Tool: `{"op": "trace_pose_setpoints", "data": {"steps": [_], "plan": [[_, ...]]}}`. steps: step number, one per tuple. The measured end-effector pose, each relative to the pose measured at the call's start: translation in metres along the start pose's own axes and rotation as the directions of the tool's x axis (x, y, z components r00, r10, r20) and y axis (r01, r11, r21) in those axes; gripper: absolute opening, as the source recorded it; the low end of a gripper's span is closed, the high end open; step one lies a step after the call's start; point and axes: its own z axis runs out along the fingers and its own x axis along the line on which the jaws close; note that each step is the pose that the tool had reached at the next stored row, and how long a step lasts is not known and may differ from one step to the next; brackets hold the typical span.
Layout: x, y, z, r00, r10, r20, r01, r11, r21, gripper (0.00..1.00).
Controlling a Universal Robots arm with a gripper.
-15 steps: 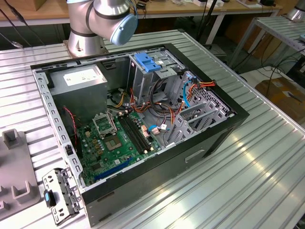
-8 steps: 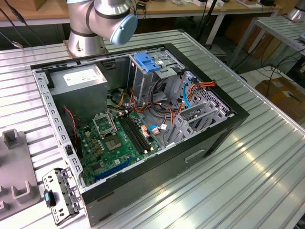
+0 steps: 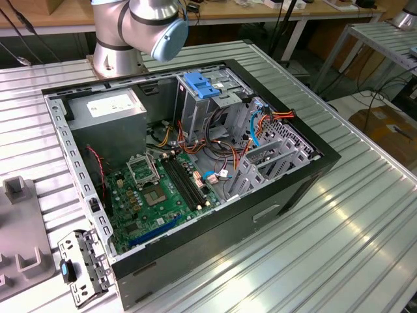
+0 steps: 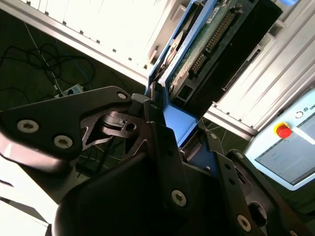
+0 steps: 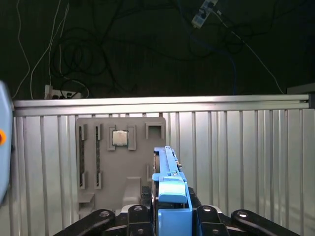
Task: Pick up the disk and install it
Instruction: 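Pick up the disk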
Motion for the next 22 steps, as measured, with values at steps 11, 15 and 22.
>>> {"op": "trace_pose_setpoints", "data": {"steps": [11,15,22], "plan": [[-0.0005,-0.0149,0.0001,1.0000,0.000,0.0000,0.000,1.0000,-0.0001,0.37],[-0.0008,-0.0242,0.0002,1.0000,0.000,0.0000,0.000,1.0000,0.0000,0.37],[-0.0013,-0.0388,0.0003,1.0000,0.000,0.0000,0.000,1.0000,-0.0001,0.37]]}}
